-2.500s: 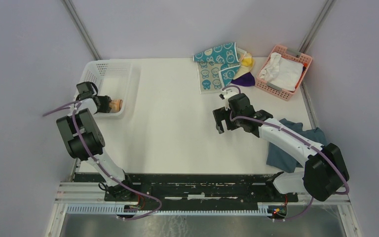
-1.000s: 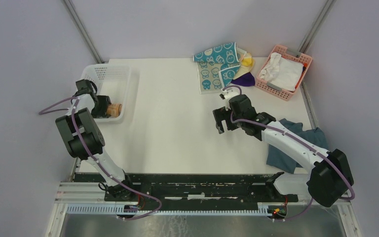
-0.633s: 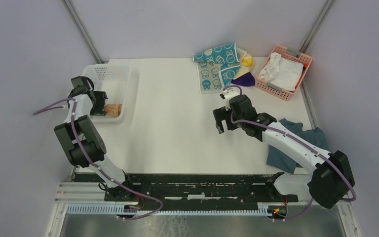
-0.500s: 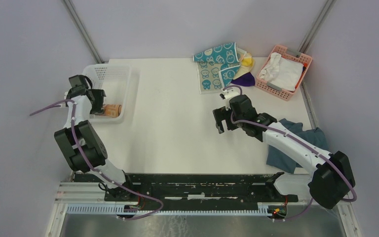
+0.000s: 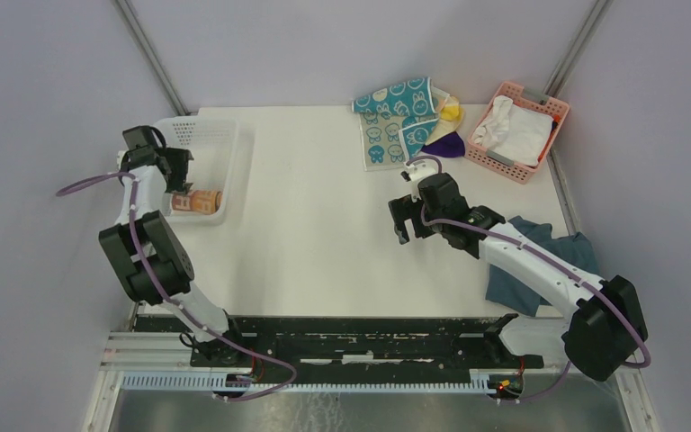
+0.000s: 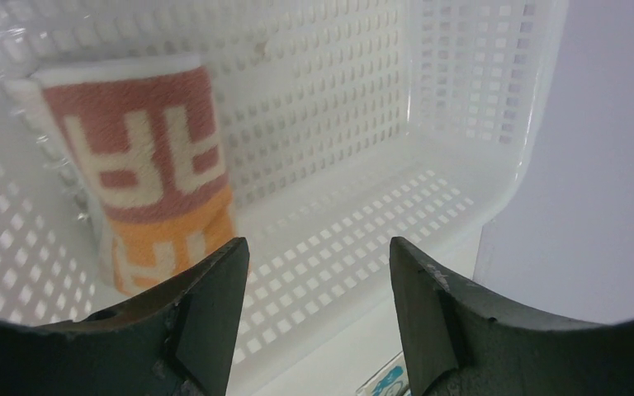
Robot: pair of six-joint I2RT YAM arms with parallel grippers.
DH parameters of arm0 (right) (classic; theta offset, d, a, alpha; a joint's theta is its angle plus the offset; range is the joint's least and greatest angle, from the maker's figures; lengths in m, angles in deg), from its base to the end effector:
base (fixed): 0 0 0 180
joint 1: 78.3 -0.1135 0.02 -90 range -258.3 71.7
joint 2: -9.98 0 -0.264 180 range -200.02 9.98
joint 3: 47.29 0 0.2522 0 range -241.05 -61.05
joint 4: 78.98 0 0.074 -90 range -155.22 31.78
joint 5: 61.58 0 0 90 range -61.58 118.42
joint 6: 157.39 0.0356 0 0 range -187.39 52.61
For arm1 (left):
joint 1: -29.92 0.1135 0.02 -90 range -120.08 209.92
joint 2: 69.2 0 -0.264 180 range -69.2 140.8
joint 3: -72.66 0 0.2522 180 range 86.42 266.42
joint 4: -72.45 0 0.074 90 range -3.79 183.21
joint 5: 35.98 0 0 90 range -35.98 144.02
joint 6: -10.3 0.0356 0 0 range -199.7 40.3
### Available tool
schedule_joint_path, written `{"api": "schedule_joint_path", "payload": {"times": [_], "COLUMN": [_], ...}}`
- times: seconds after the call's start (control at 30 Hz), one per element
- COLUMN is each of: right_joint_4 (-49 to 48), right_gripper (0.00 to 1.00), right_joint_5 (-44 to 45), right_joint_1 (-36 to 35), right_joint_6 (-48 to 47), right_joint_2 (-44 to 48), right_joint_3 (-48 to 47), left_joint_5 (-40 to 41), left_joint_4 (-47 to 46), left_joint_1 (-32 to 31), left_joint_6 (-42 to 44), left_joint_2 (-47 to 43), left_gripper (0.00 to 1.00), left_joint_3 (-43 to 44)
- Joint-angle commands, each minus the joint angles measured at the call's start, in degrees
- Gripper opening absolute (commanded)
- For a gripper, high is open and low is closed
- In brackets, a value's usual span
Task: Roll the towels
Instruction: Place the towel in the bin.
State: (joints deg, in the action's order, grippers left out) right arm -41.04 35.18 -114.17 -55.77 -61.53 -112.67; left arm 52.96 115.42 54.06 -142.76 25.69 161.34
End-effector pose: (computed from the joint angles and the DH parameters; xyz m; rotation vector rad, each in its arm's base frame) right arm 0.2177 0.1522 0.2609 -0.4359 2.3088 0.2738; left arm 0.3332 0.1486 0.2663 -1.6877 1.7845 -0.3259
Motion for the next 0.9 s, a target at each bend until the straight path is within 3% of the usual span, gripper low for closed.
{"api": "schedule_joint_path", "payload": {"times": [0.0, 0.27, 0.57, 0.87], "right_joint_4": [-0.52, 0.51, -0.05, 0.15], "right_gripper": [1.00, 1.00, 1.00, 1.00], "right_joint_5": [2.37, 3.54, 3.26, 3.69], "right_joint_1": [-0.16, -0.16, -0.21, -0.19], "right_joint_6": [-0.53, -0.88, -0.89, -0.97], "right_joint_2": [-0.30, -2.43, -2.41, -1.20], "right_joint_3": [-1.35, -1.90, -1.45, -2.18], "left_joint_5": [-1.35, 2.67, 9.41, 8.28], "left_joint_4": [-4.65, -2.45, -0.67, -1.16], "left_joint_1": [-1.09, -2.60, -1.85, -0.81], "left_joint_6": [3.62, 2.51, 2.54, 4.43], "left_joint_2": [7.35, 15.71, 9.30, 6.40], "left_gripper": [0.70, 0.70, 0.70, 0.70], "left_joint_3": [7.16, 10.36, 0.56, 0.06]}}
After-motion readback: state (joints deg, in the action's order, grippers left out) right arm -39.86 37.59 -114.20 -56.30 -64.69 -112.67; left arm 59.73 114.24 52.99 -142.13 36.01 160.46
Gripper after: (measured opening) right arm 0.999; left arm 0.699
